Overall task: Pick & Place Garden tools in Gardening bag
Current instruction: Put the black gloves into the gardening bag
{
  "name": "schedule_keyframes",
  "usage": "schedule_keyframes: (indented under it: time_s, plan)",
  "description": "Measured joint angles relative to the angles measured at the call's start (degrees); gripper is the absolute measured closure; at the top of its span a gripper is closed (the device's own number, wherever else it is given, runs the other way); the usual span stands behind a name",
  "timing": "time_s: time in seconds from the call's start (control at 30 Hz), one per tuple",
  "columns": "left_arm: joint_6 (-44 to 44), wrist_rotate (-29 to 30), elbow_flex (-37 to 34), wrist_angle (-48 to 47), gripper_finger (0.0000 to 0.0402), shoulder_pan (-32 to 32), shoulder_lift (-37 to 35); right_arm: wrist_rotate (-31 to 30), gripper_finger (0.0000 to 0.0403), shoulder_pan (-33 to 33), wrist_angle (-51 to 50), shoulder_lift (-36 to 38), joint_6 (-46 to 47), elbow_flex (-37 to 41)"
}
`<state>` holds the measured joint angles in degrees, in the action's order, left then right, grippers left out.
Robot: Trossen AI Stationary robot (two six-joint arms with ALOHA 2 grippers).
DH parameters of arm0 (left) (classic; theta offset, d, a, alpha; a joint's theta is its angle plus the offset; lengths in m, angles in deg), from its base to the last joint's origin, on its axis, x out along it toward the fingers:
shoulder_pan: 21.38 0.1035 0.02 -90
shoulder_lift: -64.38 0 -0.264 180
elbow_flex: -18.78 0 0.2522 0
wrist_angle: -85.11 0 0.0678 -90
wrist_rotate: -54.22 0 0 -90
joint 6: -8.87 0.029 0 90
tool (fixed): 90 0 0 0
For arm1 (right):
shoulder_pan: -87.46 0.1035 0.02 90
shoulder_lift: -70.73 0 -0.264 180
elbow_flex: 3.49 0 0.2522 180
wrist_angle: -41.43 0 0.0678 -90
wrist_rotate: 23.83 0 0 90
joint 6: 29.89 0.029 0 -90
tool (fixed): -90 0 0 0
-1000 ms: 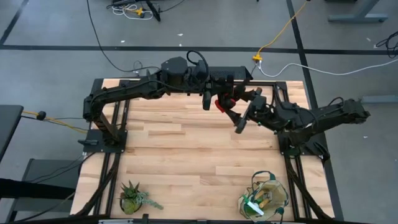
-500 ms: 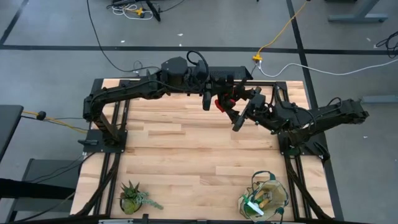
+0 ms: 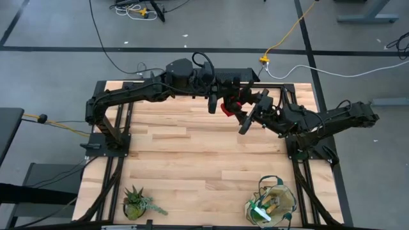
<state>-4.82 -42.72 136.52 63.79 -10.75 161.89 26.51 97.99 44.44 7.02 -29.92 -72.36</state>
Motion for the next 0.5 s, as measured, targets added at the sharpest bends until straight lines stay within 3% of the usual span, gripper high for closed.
schedule_keyframes:
  time_s: [0.5]
  plan:
    - [-0.02, 0.0, 0.0, 0.0, 0.0382, 0.0, 0.0, 0.0, 0.0199, 0.0, 0.0, 0.02, 0.09, 0.0]
